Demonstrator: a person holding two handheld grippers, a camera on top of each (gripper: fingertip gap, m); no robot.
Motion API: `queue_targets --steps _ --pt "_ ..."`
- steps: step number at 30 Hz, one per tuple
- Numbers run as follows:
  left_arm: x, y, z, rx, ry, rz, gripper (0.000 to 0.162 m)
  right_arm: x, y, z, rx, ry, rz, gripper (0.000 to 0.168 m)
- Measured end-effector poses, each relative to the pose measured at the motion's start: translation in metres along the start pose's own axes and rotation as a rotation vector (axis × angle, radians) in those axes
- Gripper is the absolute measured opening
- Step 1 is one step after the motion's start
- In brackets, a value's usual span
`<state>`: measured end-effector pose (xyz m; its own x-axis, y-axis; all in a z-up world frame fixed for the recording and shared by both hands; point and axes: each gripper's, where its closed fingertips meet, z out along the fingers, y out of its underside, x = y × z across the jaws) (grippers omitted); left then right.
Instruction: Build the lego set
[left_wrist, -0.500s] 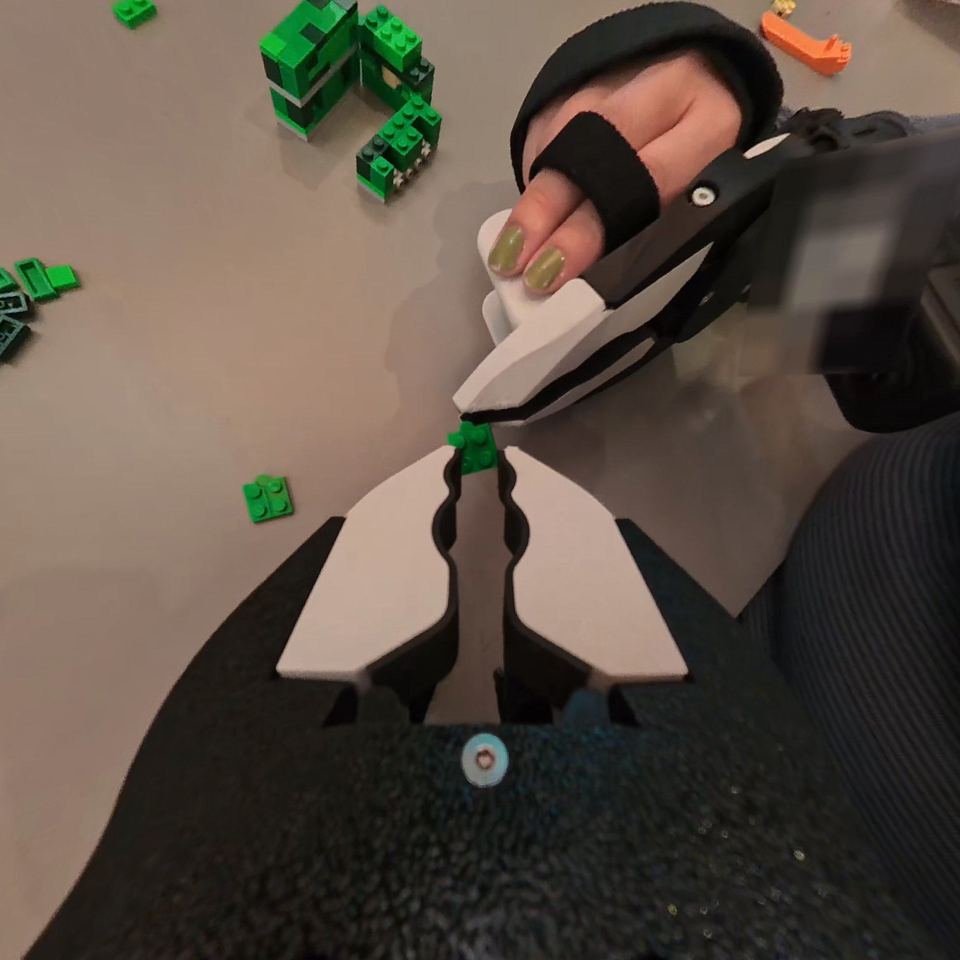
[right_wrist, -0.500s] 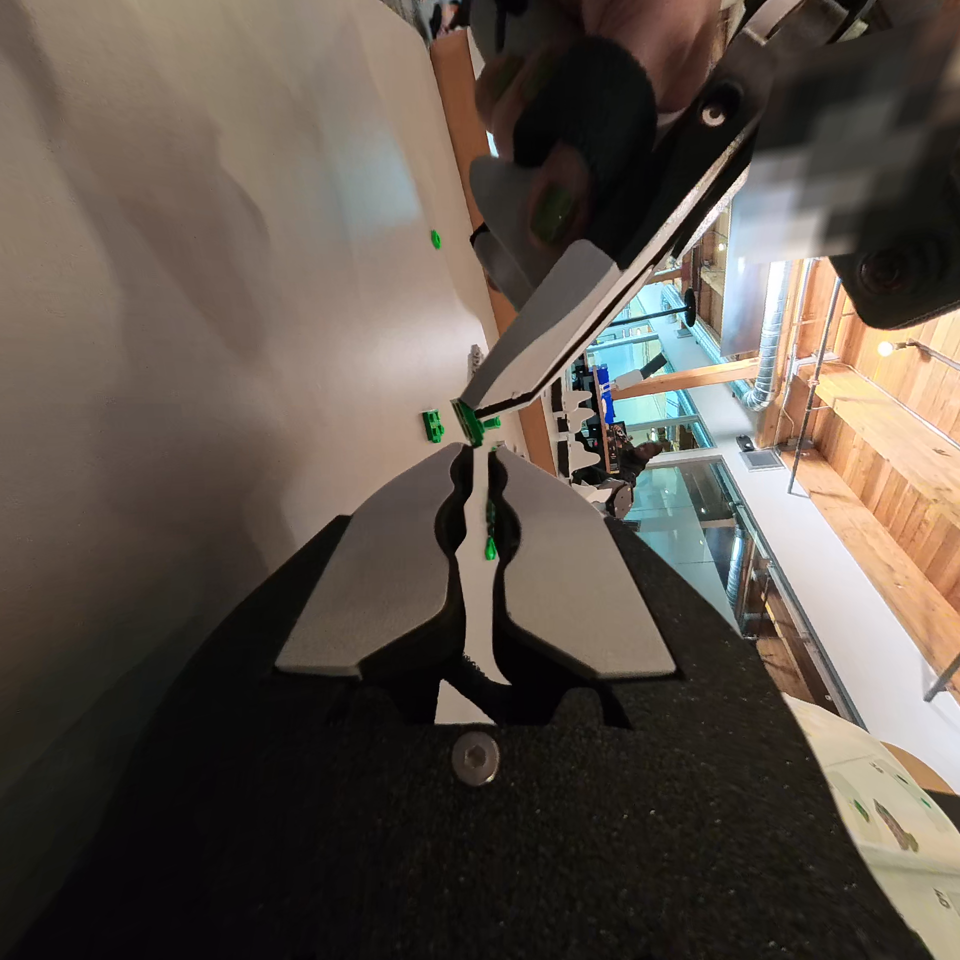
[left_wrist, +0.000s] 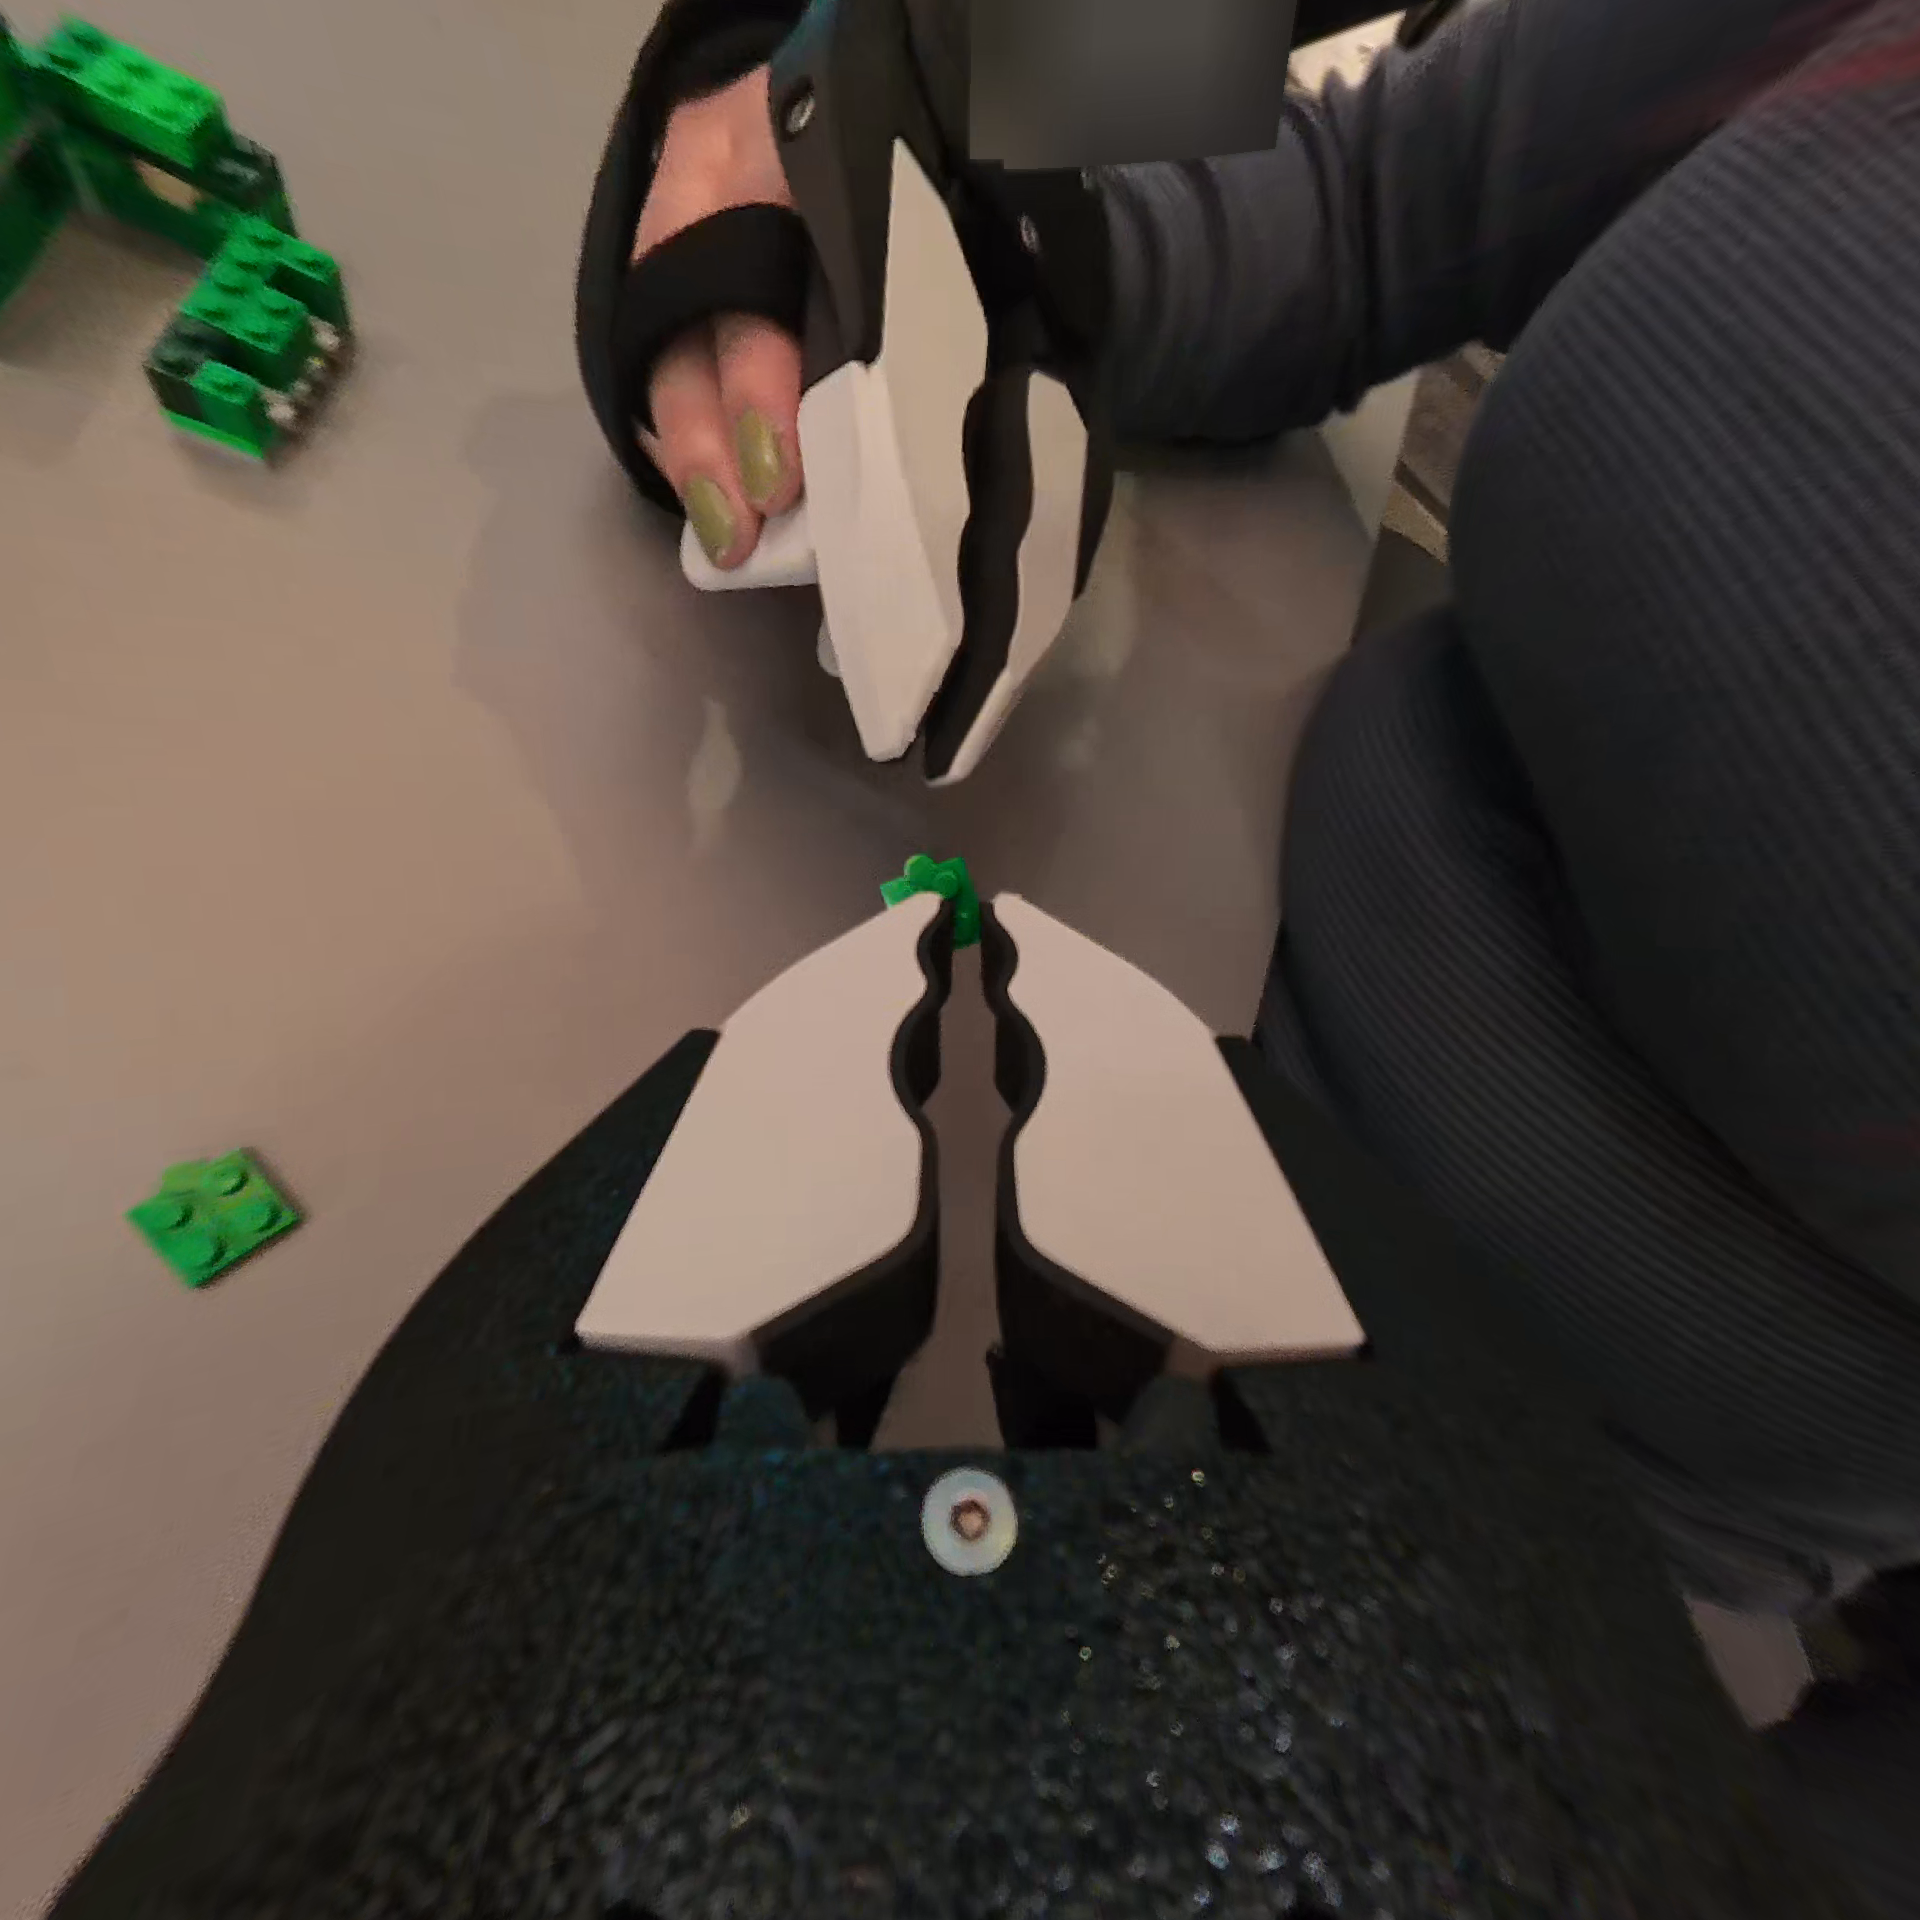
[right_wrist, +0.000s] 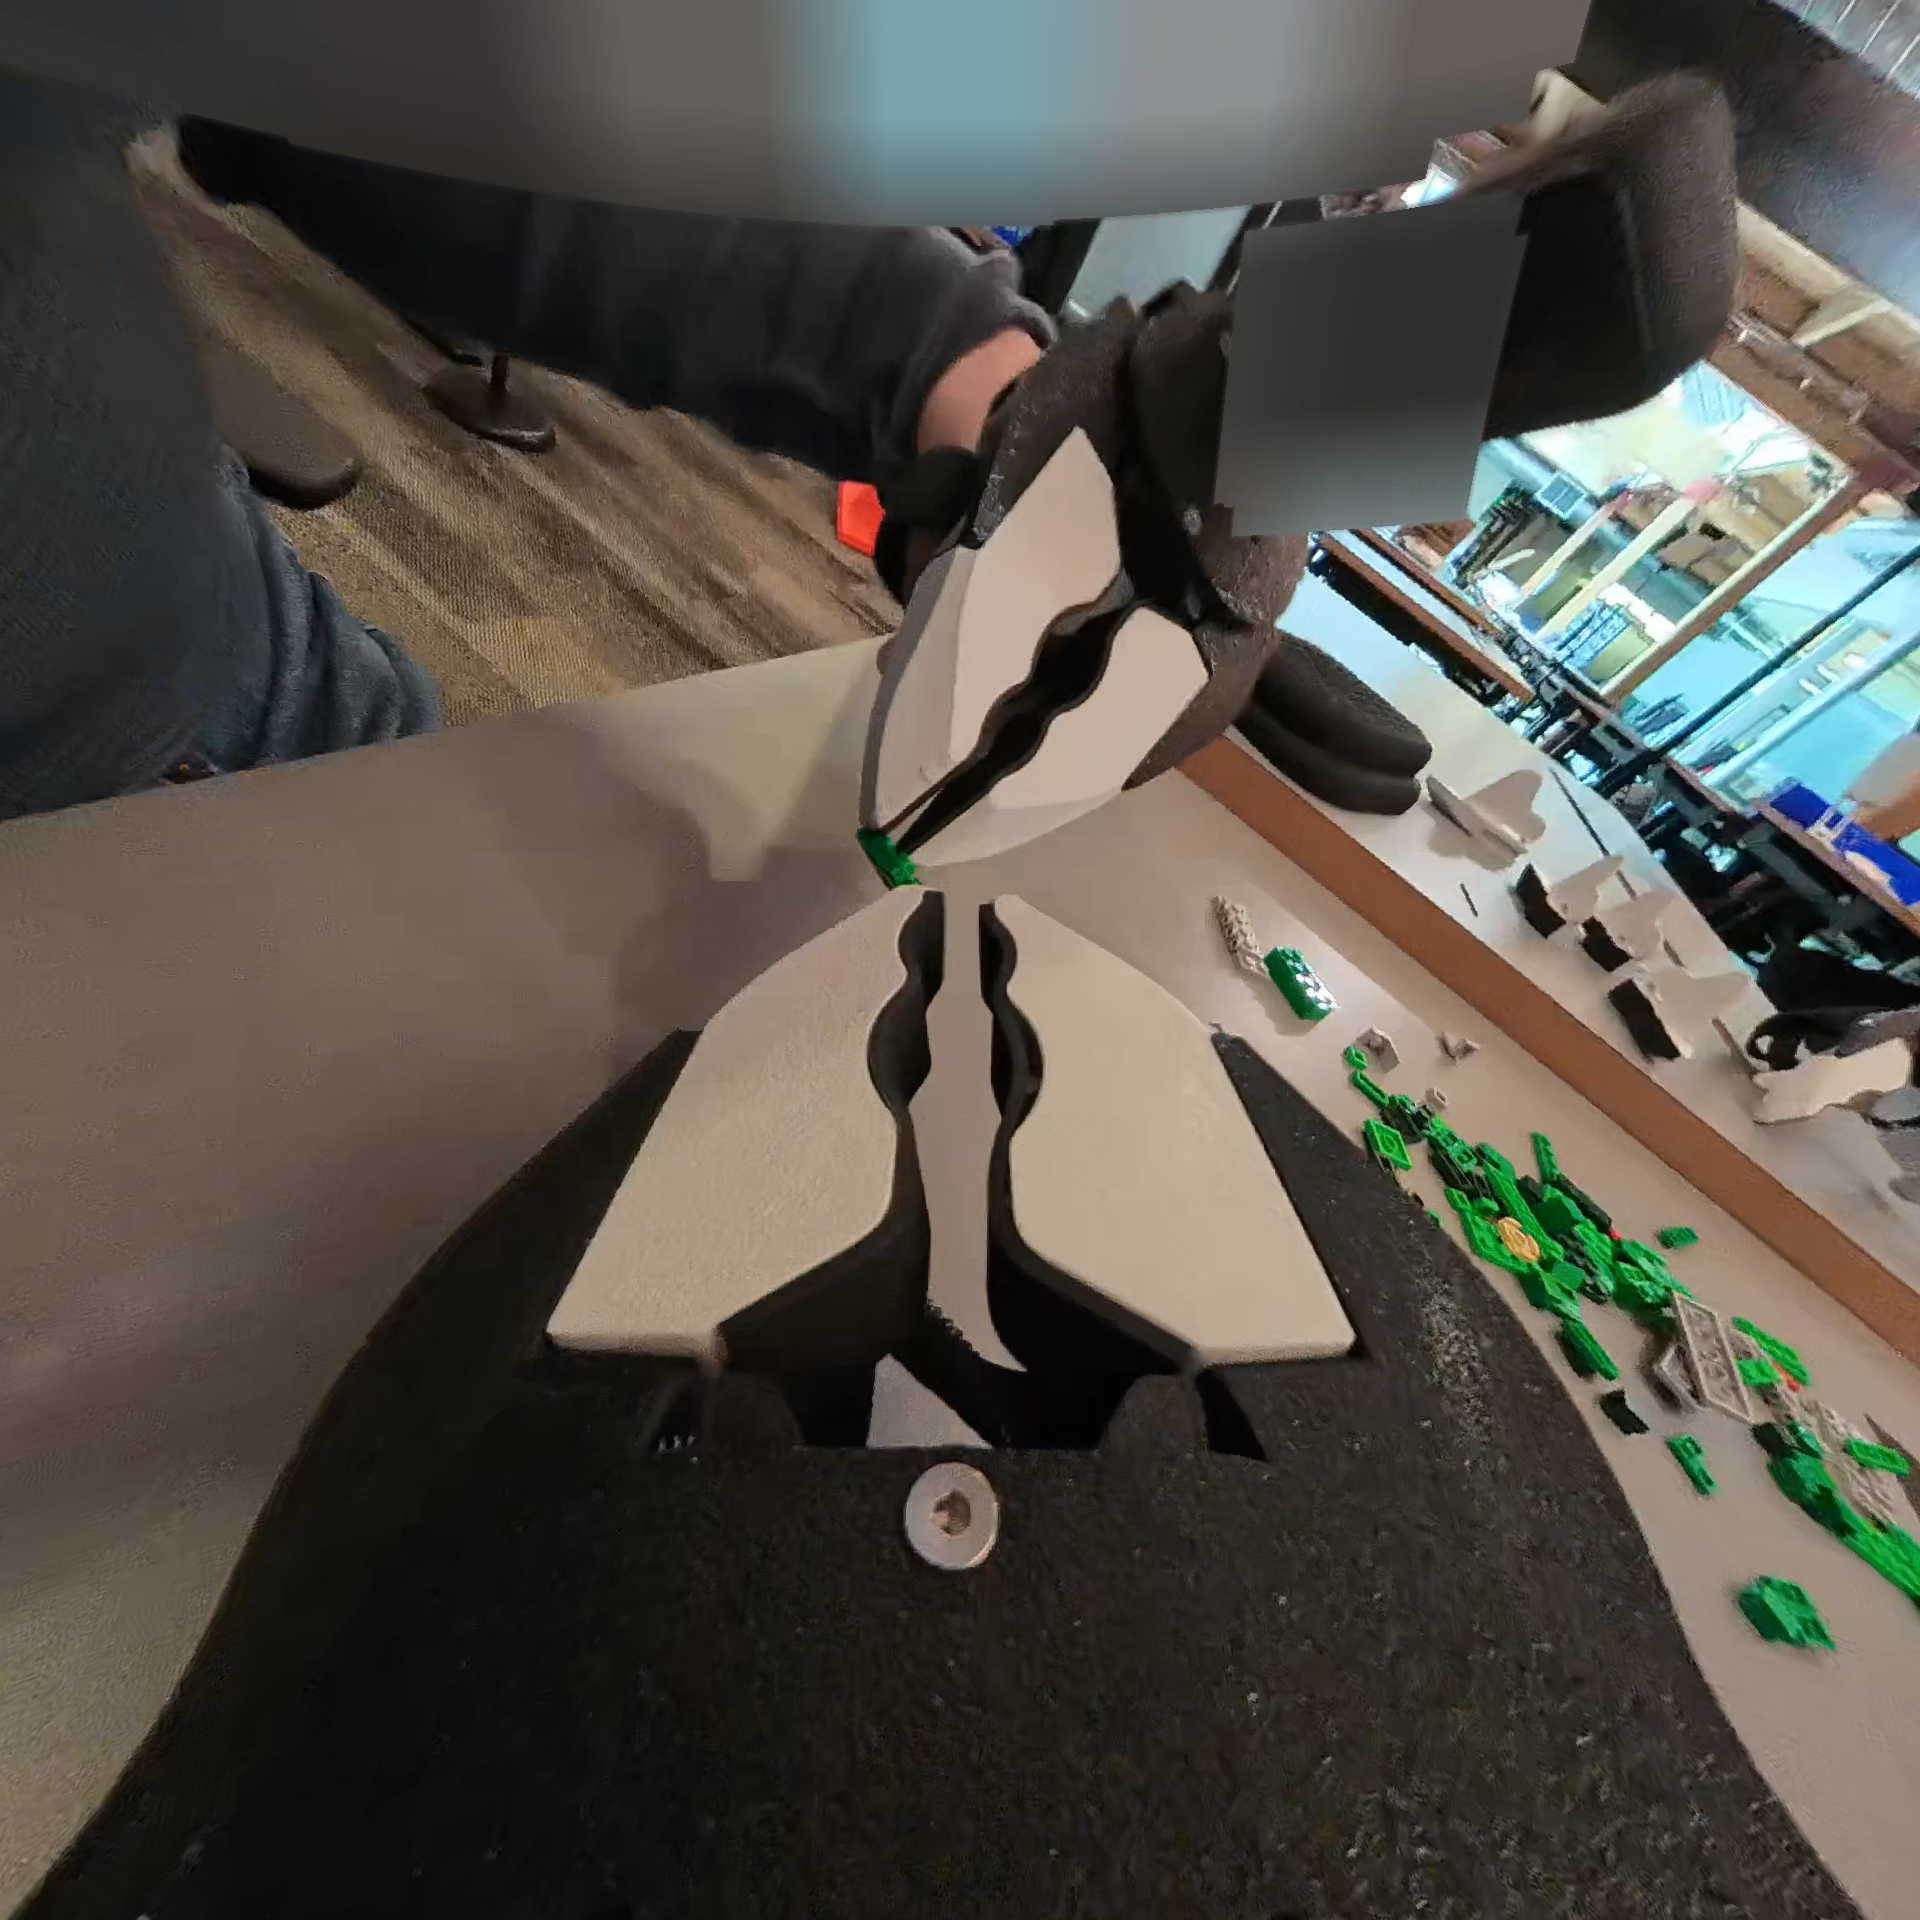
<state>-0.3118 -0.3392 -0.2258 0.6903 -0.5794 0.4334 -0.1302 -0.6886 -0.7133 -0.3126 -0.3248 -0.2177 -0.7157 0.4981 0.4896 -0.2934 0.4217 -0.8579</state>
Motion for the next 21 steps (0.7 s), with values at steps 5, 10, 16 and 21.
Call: queue_targets --steps 5,10,16,21 --pt "0.001 0.006 0.007 -0.021 0.059 -0.024 0.002 -0.013 -0.001 0.004 -0.013 -0.054 -0.047 0.009" --pt "0.002 0.005 0.010 -0.004 0.104 -0.036 0.002 -0.018 0.006 0.008 -0.065 -0.069 -0.113 0.010" --pt "0.006 0.004 0.010 0.002 0.146 -0.052 0.002 -0.021 0.013 0.010 -0.105 -0.068 -0.186 0.005" --pt "0.006 0.005 0.010 -0.006 0.158 -0.058 0.002 -0.020 0.011 0.010 -0.100 -0.050 -0.216 0.003"
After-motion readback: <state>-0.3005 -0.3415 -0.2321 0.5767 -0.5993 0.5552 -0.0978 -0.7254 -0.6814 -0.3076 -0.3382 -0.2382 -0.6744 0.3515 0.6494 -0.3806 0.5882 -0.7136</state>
